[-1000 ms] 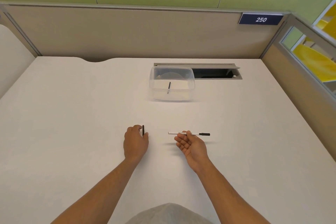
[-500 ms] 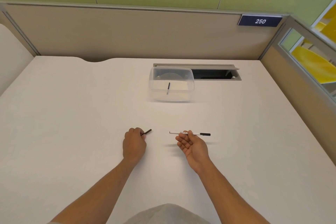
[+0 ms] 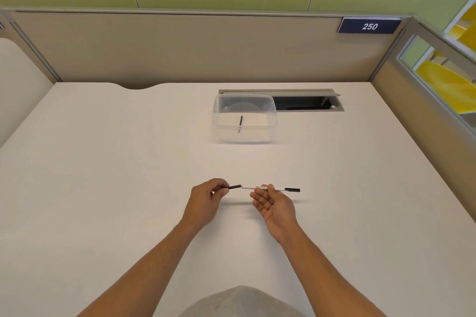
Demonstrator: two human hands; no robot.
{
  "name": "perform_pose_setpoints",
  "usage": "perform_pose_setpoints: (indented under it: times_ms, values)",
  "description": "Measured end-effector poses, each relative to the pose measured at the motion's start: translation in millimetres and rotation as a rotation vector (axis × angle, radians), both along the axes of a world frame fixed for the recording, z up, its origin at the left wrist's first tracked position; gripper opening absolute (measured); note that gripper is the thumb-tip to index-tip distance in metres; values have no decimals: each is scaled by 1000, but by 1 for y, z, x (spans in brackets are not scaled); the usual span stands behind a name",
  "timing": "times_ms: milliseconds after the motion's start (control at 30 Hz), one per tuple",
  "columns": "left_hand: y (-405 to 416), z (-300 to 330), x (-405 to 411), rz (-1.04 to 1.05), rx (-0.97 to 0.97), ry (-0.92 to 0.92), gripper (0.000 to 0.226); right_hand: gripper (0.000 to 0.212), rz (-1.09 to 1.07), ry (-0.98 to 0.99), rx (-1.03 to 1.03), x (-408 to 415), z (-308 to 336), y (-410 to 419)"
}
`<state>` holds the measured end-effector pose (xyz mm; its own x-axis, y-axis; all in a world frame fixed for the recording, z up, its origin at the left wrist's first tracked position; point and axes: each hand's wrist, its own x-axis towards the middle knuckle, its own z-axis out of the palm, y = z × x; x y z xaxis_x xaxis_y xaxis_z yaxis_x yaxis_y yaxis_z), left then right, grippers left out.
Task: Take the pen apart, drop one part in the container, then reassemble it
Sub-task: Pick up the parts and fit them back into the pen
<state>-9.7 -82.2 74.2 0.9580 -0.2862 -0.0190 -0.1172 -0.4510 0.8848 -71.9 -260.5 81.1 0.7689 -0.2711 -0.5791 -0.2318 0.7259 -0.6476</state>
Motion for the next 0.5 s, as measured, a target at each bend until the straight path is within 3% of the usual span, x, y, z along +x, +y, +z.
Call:
perform_pose_setpoints:
  times_ms: [500]
  values:
    - [0,5,1,-9,-2,17,15,23,36,-16,-67,0,3,0]
